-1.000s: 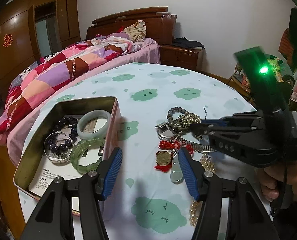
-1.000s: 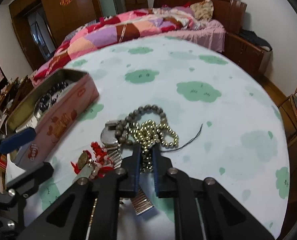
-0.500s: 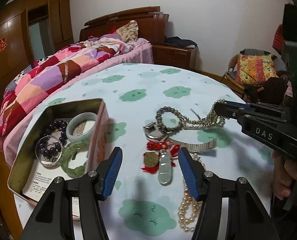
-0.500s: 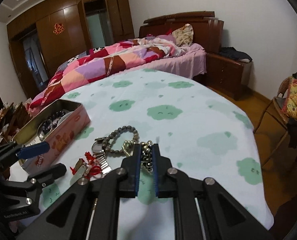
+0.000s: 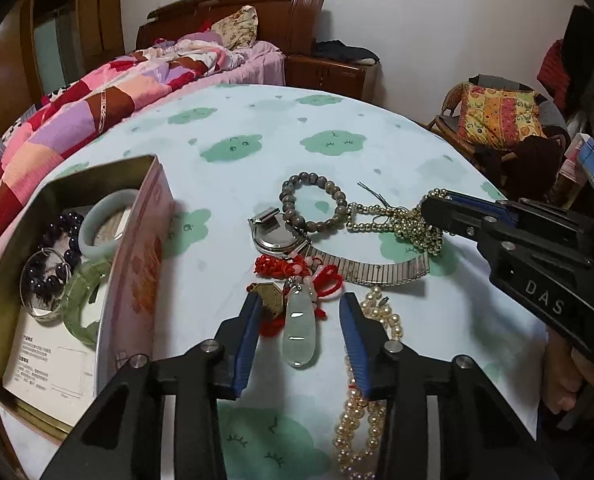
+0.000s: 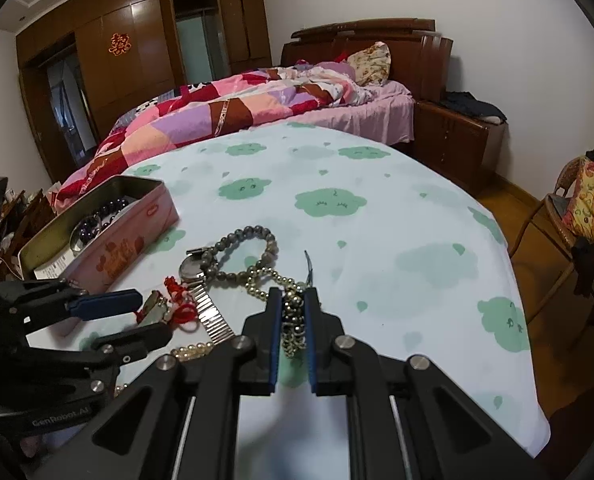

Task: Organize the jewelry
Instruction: 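Grasp the white jade pendant on red cord with the left tool while the right tool holds the necklace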

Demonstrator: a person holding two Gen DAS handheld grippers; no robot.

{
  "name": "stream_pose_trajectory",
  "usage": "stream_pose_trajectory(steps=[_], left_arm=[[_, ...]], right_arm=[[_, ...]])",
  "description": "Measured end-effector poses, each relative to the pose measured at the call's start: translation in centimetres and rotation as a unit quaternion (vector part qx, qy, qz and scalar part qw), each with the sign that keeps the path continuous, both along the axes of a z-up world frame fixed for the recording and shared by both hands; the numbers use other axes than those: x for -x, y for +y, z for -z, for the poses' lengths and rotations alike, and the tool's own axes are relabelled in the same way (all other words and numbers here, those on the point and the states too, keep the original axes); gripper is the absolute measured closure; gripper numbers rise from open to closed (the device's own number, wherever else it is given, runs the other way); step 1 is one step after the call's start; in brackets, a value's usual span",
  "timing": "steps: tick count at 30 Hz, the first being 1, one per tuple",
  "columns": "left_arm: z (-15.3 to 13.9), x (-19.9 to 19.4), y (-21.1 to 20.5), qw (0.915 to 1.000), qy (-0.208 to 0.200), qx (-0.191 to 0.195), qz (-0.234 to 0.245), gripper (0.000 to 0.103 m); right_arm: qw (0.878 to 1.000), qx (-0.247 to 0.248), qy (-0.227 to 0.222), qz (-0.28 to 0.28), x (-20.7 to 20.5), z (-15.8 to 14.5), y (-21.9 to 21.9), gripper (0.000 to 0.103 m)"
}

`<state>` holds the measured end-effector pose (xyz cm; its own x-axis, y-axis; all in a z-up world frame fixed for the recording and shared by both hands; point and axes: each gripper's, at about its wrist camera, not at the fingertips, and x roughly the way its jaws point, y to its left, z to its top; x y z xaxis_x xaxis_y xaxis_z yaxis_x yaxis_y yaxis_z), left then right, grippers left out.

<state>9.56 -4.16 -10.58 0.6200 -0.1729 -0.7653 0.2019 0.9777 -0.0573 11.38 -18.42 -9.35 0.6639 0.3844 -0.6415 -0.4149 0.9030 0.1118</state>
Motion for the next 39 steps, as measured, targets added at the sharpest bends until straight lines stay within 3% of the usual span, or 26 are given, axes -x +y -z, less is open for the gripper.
stream_pose_trajectory(steps=[6,9,10,20,22,26,34,39], left_arm=[[0.4,0.0,-0.1,0.9999,0.015,0.003,0.005,0.064],[0.4,0.1,0.3,0.9998,0.015,0.012,0.002,0.089],[0.4,0.1,0.4,0.9997,0.014,0.017,0.004,0.090],[-1.1,1.5,0.8,0.9993,-0.028,0.023,-0.004,0.090],[-1.7,1.7,1.1,0.9989,-0.037,0.026,-0.006,0.096],[-3.1,2.1,1.4,0.9976,-0.061,0.033,-0.006,0.096],[-2.8,1.8,1.9,0.9979,-0.053,0.036,-0.010,0.096],[-3.8,2.3,2.3,0.9967,-0.069,0.039,-0.015,0.096]], right_arm=[[1.000,0.005,0.002,-0.006,0.0,0.1,0.3,0.090],[1.000,0.005,0.003,-0.006,0.0,0.2,0.3,0.090],[1.000,0.005,0.003,-0.006,0.0,0.2,0.3,0.090],[1.000,0.004,0.003,-0.006,0.0,0.2,0.3,0.090],[1.000,0.004,0.002,-0.006,0.0,0.2,0.3,0.090],[1.000,0.004,0.000,-0.006,0.0,0.1,0.3,0.090],[1.000,0.003,0.000,-0.006,-0.1,0.1,0.3,0.090],[1.000,0.003,0.000,-0.005,0.0,0.1,0.3,0.090]])
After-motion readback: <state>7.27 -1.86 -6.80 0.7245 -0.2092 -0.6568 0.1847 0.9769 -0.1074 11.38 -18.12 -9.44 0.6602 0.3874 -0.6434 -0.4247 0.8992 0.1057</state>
